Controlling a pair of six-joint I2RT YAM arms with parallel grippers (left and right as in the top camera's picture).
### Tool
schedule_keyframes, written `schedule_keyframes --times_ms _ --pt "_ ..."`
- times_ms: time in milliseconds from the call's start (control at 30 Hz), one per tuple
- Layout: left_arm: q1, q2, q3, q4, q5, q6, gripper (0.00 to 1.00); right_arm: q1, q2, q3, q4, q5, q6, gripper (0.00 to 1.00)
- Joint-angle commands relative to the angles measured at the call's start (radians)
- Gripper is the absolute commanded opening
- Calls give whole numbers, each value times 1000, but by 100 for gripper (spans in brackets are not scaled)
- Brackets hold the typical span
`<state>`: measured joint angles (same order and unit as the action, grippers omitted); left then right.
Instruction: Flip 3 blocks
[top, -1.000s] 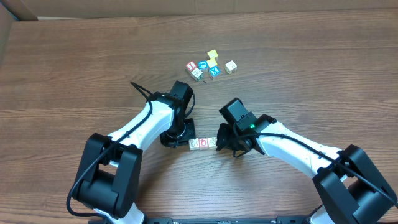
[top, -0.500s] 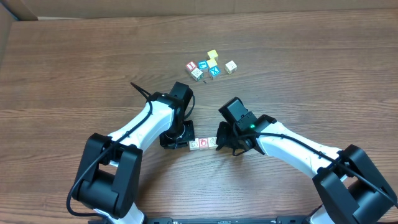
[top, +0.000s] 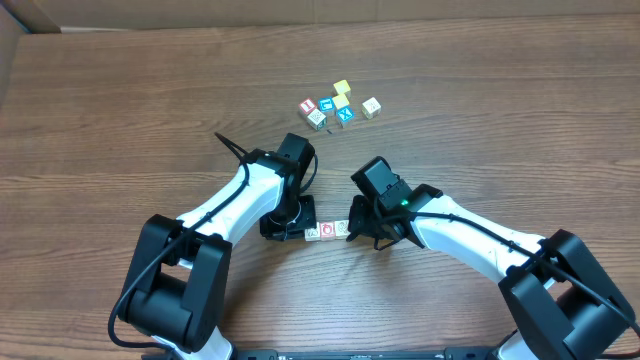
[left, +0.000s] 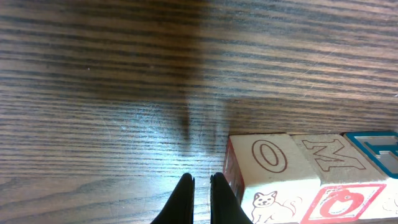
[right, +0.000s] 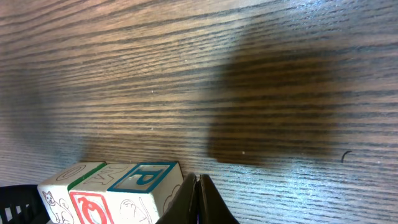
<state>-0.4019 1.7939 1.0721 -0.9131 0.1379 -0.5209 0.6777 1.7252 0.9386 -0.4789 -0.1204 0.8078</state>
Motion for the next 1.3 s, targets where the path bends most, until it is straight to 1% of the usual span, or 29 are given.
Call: schedule_keyframes --times_ms 0,167,267,433,667,1033,1133,1267 --pt "-5 5 -9 0 -15 0 4 2 5 3 6 31 4 4" --pt "-5 5 -9 1 -15 0 4 2 18 3 6 30 8 4" --pt "-5 5 -9 -1 -15 0 4 2 27 3 2 30 38 4" --pt "-5 5 -9 -2 -16 0 4 2 47 3 4 11 39 5" --pt "-5 5 -9 2 -18 0 4 2 49 3 19 -76 29 4" --pt "-5 5 -9 13 -18 0 4 2 47 5 14 -84 29 4" --pt "-5 5 -9 16 -18 1 4 2 46 5 19 -84 21 4" --pt "-5 5 -9 28 -18 0 4 2 46 6 39 -98 -25 4"
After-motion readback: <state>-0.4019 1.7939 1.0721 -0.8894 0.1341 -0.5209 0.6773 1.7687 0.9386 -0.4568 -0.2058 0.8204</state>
